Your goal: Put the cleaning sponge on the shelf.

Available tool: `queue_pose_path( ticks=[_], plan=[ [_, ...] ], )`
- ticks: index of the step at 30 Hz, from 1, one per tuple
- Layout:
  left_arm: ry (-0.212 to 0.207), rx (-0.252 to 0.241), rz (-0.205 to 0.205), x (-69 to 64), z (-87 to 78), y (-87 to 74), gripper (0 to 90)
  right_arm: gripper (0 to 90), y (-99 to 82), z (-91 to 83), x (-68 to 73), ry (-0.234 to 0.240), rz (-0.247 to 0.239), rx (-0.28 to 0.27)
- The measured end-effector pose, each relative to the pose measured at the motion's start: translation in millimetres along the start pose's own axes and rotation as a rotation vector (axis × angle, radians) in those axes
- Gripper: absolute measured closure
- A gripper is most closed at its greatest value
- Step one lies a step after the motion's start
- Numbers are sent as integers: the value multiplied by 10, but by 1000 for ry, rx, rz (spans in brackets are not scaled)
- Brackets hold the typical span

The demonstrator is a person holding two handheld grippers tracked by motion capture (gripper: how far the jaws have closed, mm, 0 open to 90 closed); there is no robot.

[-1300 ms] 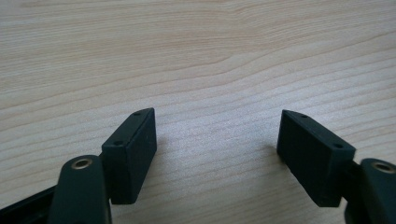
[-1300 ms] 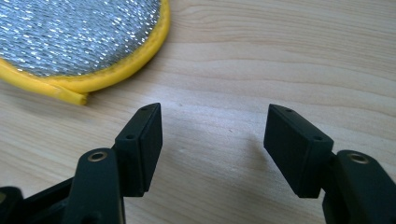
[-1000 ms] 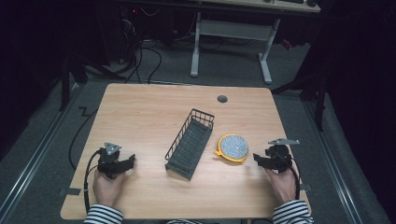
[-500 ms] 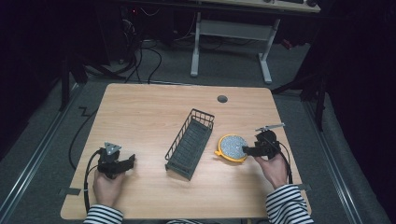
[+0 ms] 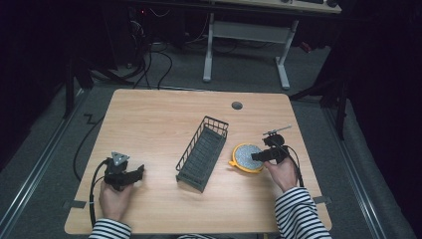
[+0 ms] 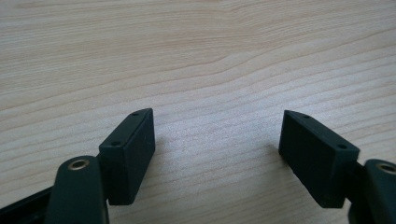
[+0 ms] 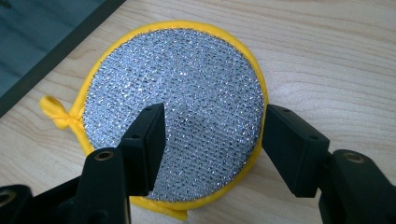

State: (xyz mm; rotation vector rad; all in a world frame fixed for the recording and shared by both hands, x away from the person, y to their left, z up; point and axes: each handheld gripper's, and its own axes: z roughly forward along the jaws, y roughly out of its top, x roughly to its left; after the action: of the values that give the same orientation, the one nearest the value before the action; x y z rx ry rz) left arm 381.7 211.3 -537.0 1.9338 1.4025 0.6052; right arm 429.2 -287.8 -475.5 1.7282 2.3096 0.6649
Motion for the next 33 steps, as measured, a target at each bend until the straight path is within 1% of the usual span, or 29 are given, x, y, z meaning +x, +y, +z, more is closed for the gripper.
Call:
queue_pose_path(
  ticks=[2,5,6,11,13,16,17,18,19,21,25,26,27,29,30,33],
  plan=[
    [0,0,0,0,0,0,274,394,6,8,-3,-3,1,-1],
    [-1,0,1,0,0,0,274,384,25,53,-19,-2,19,12],
    [-1,0,1,0,0,0,274,375,27,98,-41,8,33,40],
    [-1,0,1,0,0,0,274,370,29,132,-89,27,45,56],
    [-1,0,1,0,0,0,274,385,28,150,-109,41,50,56],
    [0,0,1,-1,0,0,273,434,20,162,-124,54,45,51],
    [0,0,1,-1,0,0,274,469,24,161,-120,55,21,57],
    [0,0,1,-1,0,0,274,469,24,161,-120,55,21,57],
    [-1,0,0,-1,0,0,276,487,32,163,-109,58,8,60],
    [-2,-1,-2,1,0,0,278,534,39,161,-109,59,2,67],
    [-2,0,-2,2,-1,0,280,651,40,158,-123,71,-2,61],
    [-3,0,-2,2,-1,0,280,715,38,153,-133,75,-4,51],
    [-3,0,-2,2,-1,0,280,715,38,153,-133,75,-4,51],
    [-4,-1,-4,6,-2,-1,280,760,37,150,-129,78,-10,41],
    [-8,-2,-8,10,-4,-1,279,794,36,141,-116,74,-24,31],
    [-10,-3,-10,12,-4,-2,279,812,39,132,-123,77,-27,24]
  ],
)
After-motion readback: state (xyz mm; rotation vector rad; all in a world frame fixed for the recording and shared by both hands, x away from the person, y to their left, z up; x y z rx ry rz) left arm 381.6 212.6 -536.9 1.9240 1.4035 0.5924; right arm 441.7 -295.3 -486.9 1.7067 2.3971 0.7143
